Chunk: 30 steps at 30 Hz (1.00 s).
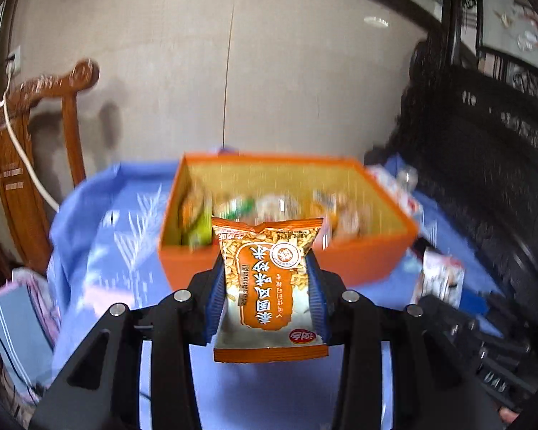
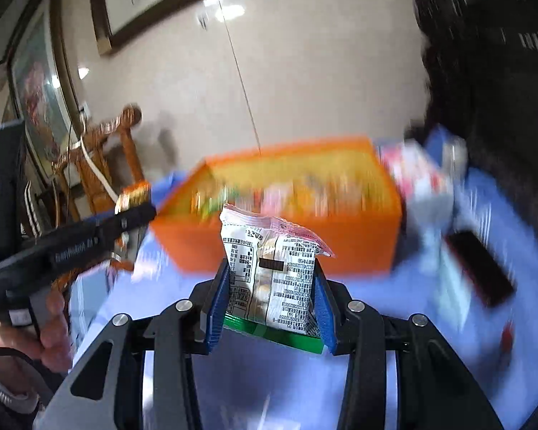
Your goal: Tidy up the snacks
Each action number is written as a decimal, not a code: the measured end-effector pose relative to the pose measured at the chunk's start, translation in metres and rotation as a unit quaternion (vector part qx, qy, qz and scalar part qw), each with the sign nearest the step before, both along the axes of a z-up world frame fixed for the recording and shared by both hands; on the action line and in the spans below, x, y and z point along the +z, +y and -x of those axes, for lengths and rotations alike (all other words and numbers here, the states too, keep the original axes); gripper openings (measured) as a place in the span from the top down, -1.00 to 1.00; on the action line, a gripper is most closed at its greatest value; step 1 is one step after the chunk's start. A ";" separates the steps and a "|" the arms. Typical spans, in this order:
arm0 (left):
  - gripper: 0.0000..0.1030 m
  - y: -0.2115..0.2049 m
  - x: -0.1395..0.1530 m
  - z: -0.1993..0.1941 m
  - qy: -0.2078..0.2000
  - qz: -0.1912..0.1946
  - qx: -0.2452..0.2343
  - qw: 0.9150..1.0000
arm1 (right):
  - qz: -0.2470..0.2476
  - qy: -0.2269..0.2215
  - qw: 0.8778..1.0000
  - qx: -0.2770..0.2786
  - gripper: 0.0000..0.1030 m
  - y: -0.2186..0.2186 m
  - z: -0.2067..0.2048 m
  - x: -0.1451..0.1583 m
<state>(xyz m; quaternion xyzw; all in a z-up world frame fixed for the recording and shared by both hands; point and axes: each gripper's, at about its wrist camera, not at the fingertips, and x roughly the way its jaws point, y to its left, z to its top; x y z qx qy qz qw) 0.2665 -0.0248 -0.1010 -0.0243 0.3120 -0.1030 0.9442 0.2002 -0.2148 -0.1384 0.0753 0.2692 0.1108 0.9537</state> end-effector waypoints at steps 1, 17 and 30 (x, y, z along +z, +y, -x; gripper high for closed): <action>0.23 0.000 0.006 -0.009 -0.005 0.001 0.000 1.000 | 0.010 -0.017 1.000 -0.003 0.15 0.001 -0.013 0.013; -0.92 0.010 0.013 -0.082 0.020 -0.070 0.102 0.992 | 0.021 -0.010 0.999 -0.040 -0.93 0.000 -0.089 0.043; -0.92 0.027 0.020 -0.020 0.026 -0.065 0.123 0.990 | 0.053 0.010 0.996 -0.064 -0.93 0.007 -0.028 0.036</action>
